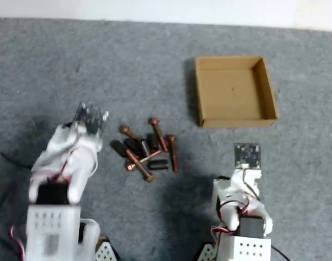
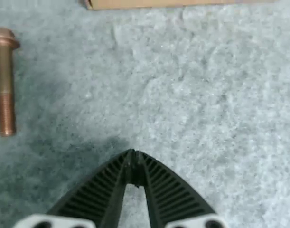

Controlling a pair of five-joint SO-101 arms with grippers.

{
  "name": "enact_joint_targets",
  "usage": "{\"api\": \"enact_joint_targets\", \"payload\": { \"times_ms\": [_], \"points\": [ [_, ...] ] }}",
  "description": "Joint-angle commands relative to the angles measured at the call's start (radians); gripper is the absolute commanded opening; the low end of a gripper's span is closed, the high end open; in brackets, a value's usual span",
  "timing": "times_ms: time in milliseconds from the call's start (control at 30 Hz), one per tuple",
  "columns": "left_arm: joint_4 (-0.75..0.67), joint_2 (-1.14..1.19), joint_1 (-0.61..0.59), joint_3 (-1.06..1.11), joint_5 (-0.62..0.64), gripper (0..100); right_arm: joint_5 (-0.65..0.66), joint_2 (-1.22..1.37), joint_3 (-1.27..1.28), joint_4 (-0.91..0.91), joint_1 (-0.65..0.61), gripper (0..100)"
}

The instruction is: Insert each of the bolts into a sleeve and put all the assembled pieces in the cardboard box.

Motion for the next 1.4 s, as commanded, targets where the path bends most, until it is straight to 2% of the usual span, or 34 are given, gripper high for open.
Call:
{"api": "enact_joint_targets", "payload": {
  "times_ms": [0, 100, 200, 333, 433, 500, 600, 733, 833, 1100, 1233, 1367],
  "points": [
    [-0.072, 0.260, 0.027, -0.096, 0.058, 11, 0.000, -0.012, 0.148, -0.105, 0.016, 0.5],
    [-0.170, 0.344, 0.025, -0.074, 0.129, 11, 0.000, -0.012, 0.148, -0.150, 0.013, 0.5],
    [-0.235, 0.332, 0.025, -0.041, 0.218, 11, 0.006, -0.012, 0.139, -0.157, 0.001, 0.9],
    [-0.247, 0.288, 0.028, 0.044, 0.247, 11, 0.153, -0.012, 0.059, -0.193, -0.128, 4.4],
    [-0.305, 0.263, 0.022, 0.105, 0.247, 11, 0.092, -0.008, -0.028, -0.197, -0.239, 10.6],
    [-0.319, 0.249, 0.021, 0.128, 0.247, 11, 0.028, -0.007, -0.101, -0.197, -0.317, 10.7],
    [-0.319, 0.234, 0.021, 0.139, 0.247, 11, 0.044, 0.039, -0.157, -0.245, -0.433, 9.8],
    [-0.333, 0.234, 0.019, 0.147, 0.247, 11, 0.049, 0.252, -0.173, -0.318, -0.509, 9.8],
    [-0.374, 0.234, -0.019, 0.162, 0.247, 11, 0.044, 0.478, -0.311, -0.409, -0.526, 9.8],
    [-0.391, 0.234, -0.045, 0.165, 0.249, 11, 0.043, 1.167, -0.717, -0.578, -0.704, 10.1],
    [-0.393, 0.236, -0.048, 0.165, 0.249, 11, 0.040, 1.426, -0.866, -0.615, -0.737, 10.2],
    [-0.393, 0.236, -0.050, 0.163, 0.269, 11, -0.037, 1.598, -0.995, -0.615, -0.737, 12.5]
  ]
}}
